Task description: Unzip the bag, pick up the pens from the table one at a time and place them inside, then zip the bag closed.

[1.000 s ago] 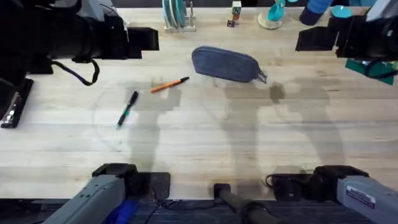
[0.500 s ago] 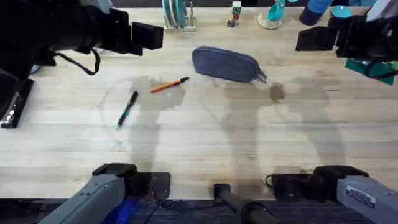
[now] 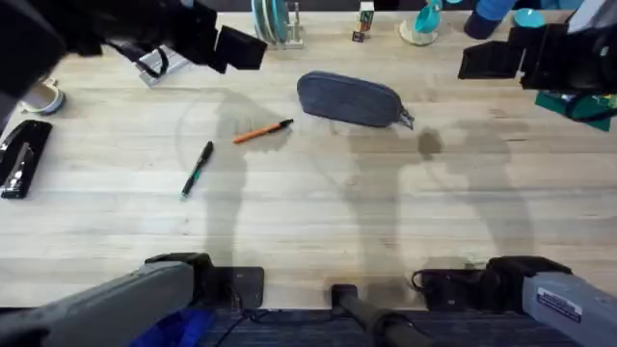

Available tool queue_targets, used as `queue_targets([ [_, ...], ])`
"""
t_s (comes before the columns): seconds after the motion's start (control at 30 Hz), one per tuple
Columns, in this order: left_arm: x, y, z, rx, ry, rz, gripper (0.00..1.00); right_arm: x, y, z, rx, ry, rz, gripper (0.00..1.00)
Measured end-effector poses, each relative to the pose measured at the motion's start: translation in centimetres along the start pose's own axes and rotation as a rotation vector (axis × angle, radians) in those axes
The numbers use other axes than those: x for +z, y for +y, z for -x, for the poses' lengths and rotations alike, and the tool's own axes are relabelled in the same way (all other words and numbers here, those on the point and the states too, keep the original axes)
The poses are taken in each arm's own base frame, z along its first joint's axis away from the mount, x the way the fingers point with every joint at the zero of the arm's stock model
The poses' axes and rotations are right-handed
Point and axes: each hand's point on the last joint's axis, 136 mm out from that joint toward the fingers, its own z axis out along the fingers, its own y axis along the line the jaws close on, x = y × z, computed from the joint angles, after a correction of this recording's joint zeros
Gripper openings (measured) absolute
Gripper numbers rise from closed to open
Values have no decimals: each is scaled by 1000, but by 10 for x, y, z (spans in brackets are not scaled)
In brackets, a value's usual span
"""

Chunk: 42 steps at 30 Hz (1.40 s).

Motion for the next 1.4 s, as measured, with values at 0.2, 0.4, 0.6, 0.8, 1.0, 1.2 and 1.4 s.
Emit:
queue_targets([
  [0.2, 7, 1, 16, 73, -33, -147, 991, 0, 0, 0, 0, 0, 0, 996],
  [0.4, 23, -2, 27, 153, -103, -293, 991, 0, 0, 0, 0, 0, 0, 996],
  [0.6, 44, -8, 25, 197, -183, -446, 991, 0, 0, 0, 0, 0, 0, 996],
  [0.8, 87, -19, 0, 286, -294, -638, 991, 0, 0, 0, 0, 0, 0, 995],
  [1.0, 100, -24, -7, 306, -352, -694, 990, 0, 0, 0, 0, 0, 0, 996],
  [1.2, 116, -39, -6, 328, -404, -756, 990, 0, 0, 0, 0, 0, 0, 995],
  [1.4, 137, -64, -15, 318, -394, -837, 991, 0, 0, 0, 0, 0, 0, 995],
])
